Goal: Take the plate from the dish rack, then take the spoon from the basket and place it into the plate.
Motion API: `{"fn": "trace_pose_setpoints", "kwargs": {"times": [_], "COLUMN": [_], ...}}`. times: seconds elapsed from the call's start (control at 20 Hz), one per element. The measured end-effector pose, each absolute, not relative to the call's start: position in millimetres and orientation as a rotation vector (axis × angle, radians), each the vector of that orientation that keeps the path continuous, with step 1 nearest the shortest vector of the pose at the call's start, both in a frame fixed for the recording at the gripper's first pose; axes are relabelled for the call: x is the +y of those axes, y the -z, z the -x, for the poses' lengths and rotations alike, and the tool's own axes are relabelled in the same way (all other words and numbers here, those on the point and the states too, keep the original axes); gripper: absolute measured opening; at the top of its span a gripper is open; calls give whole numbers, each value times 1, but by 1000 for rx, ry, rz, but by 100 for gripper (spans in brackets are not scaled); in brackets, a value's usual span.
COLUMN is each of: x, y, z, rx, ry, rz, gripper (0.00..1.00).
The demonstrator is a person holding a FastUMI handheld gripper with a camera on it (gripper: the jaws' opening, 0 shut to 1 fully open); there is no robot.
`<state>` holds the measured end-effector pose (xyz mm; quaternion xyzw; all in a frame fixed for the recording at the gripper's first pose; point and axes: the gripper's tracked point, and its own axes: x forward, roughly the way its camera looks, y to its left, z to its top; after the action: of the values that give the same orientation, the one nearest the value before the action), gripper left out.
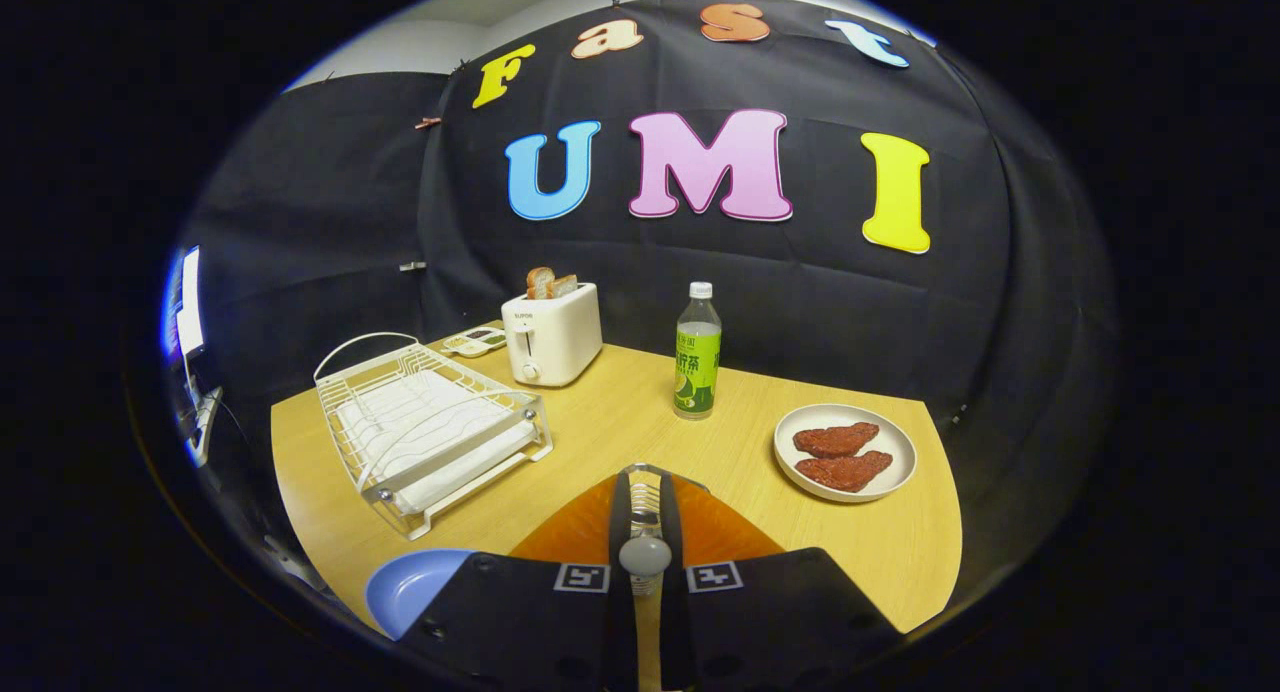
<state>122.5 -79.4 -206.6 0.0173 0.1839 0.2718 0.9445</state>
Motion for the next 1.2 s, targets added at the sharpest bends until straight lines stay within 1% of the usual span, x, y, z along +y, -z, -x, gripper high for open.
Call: {"fn": "trace_pose_setpoints", "kwargs": {"times": [0.25,0.45,0.6,0.75,1.0,1.2], "x": [-82,-67,-50,-30,-7,3], "y": [160,146,156,174,198,235], "z": [-92,-61,-42,-11,-2,2], "rx": [327,350,375,443,448,501], "ry": [-626,-699,-741,-835,-905,-925], "rz": [-47,-84,-76,-61,-38,17], "gripper": [13,13,13,13,13,13]}}
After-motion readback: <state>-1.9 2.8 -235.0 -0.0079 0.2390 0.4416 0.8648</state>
